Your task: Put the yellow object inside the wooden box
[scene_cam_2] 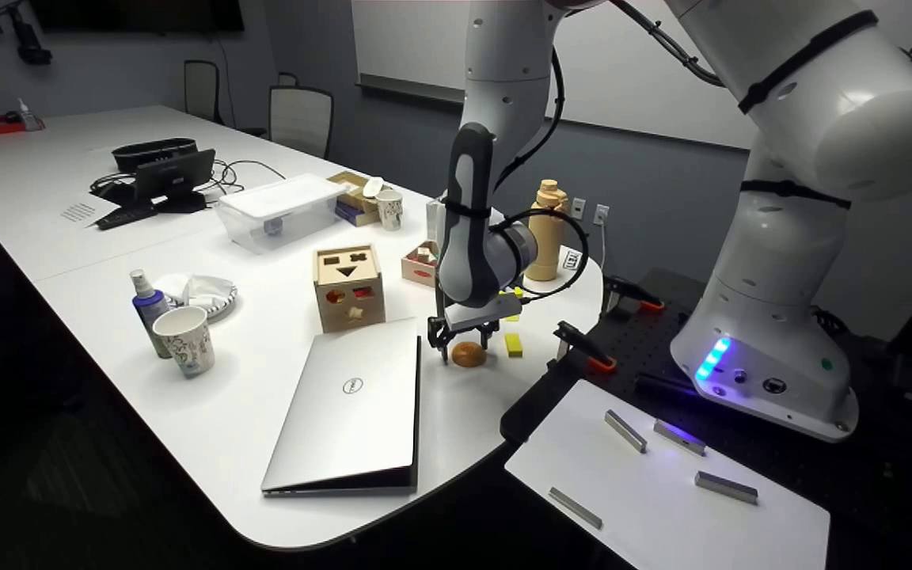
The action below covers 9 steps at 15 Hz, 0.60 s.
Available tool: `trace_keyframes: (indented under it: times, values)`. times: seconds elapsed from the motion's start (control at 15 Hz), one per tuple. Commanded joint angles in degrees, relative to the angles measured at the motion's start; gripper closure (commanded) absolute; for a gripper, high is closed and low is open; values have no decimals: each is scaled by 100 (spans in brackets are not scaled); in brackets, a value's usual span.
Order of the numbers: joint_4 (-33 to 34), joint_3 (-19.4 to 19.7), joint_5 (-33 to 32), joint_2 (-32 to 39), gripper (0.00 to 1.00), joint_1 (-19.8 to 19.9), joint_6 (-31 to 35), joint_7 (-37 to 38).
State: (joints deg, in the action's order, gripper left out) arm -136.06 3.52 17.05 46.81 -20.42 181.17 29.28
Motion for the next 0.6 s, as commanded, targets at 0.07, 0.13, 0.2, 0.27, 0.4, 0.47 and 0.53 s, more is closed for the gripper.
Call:
trace_keyframes:
  times: [0.07,0.13,0.2,0.27,0.4,0.47,0.53]
  values:
    - [19,-56,126,1,41,20,-18,-118]
    - [2,-66,119,-31,47,45,-53,-130]
    - [-2,-68,119,-27,47,52,-76,-131]
    - [-3,-93,119,-29,47,85,-89,-136]
    - [13,-172,116,-55,47,176,-132,-154]
    - [23,-218,112,-95,47,232,-172,-168]
    - [16,-250,111,-192,47,271,-248,-175]
